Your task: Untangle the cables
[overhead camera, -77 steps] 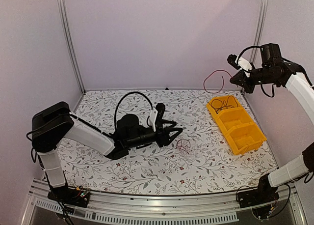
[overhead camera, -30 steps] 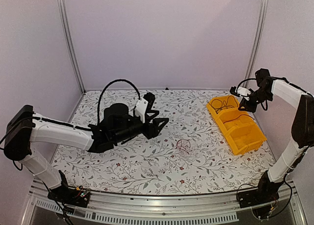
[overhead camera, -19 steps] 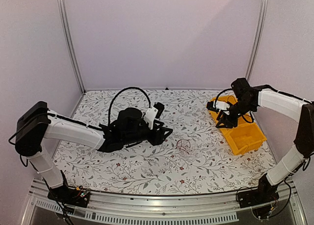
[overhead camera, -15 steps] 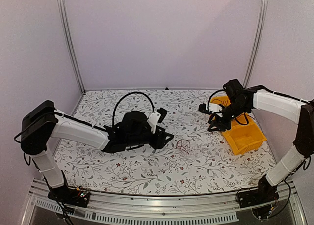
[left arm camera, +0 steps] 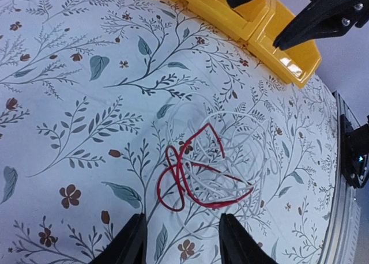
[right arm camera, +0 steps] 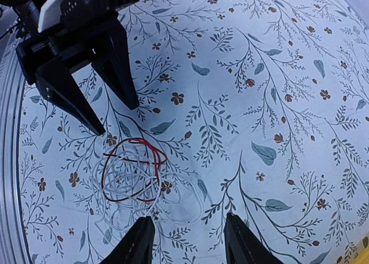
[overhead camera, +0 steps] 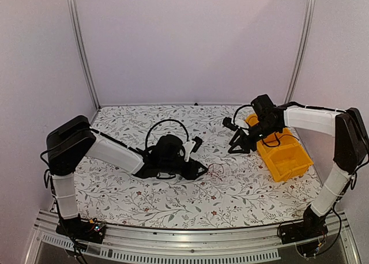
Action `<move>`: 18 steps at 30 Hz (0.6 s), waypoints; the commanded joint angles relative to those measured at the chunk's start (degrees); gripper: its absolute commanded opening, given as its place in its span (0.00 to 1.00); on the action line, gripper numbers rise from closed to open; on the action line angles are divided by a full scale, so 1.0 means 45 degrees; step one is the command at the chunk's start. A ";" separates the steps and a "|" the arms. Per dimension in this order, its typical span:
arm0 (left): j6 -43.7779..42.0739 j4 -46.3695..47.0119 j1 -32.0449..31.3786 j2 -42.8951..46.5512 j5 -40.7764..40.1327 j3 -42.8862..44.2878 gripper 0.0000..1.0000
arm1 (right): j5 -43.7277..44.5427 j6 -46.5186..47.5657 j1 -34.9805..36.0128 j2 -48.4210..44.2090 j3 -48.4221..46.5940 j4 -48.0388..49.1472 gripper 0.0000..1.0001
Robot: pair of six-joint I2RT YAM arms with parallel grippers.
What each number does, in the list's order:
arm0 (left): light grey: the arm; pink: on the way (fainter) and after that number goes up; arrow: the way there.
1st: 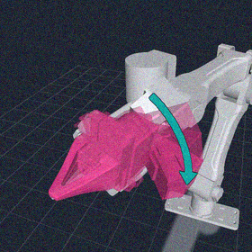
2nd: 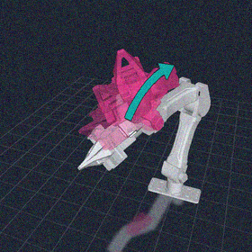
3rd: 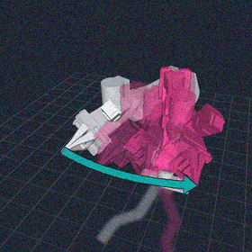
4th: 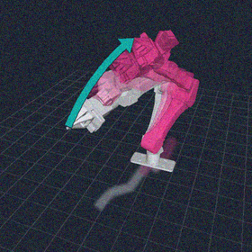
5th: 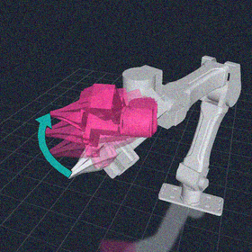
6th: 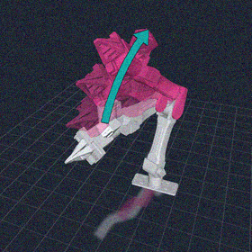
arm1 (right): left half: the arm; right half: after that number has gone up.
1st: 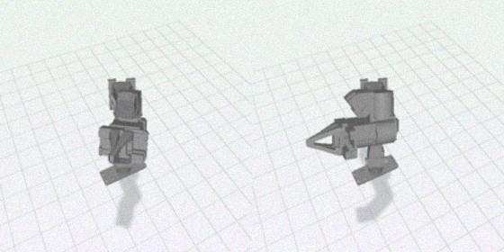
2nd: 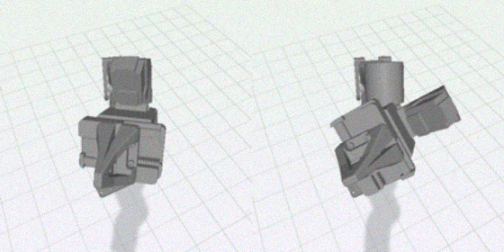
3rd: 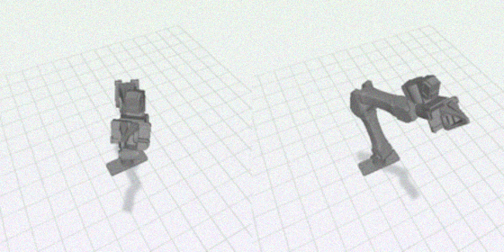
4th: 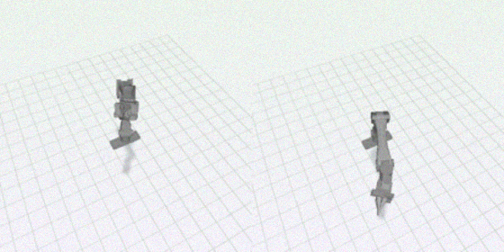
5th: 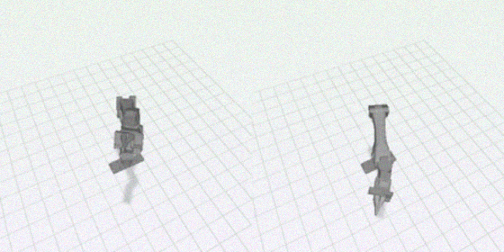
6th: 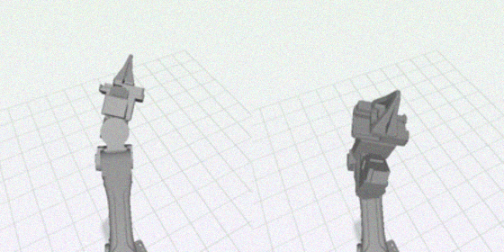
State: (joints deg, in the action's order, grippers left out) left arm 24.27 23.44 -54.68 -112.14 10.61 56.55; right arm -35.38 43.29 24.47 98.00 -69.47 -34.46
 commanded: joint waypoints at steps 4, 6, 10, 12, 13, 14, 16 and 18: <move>-0.0146 0.0394 0.0344 -0.0925 0.1138 0.0582 0.31 | -0.0188 -0.0995 0.1215 0.0227 0.0319 0.1418 0.46; -0.0513 0.0086 0.0388 -0.1128 0.1303 0.0787 0.27 | -0.0101 -0.0996 0.1449 0.0428 0.0376 0.1400 0.46; -0.0941 0.0030 0.0407 -0.1236 0.1150 0.0701 0.33 | 0.0134 -0.0897 0.1595 0.0735 0.0482 0.1437 0.46; -0.1048 0.0116 0.0425 -0.1408 0.1167 0.0773 0.34 | 0.0257 -0.0889 0.1595 0.0860 0.0575 0.1485 0.46; -0.1076 0.0122 0.0428 -0.1531 0.1208 0.0855 0.34 | 0.0295 -0.0889 0.1604 0.0967 0.0607 0.1493 0.46; -0.1092 0.0137 0.0431 -0.1701 0.1247 0.0992 0.34 | 0.0319 -0.0889 0.1612 0.1033 0.0618 0.1479 0.46; -0.1105 0.0293 0.0429 -0.1941 0.1205 0.1143 0.34 | 0.0350 -0.0889 0.1595 0.1230 0.0642 0.1461 0.46; -0.1132 0.0609 0.0431 -0.2120 0.1161 0.1172 0.34 | 0.0371 -0.0889 0.1606 0.1335 0.0664 0.1476 0.46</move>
State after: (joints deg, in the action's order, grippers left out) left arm 20.69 23.46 -53.56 -119.59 15.42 60.42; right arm -34.44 39.79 31.79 102.63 -67.09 -28.86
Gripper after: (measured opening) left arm 0.340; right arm 0.458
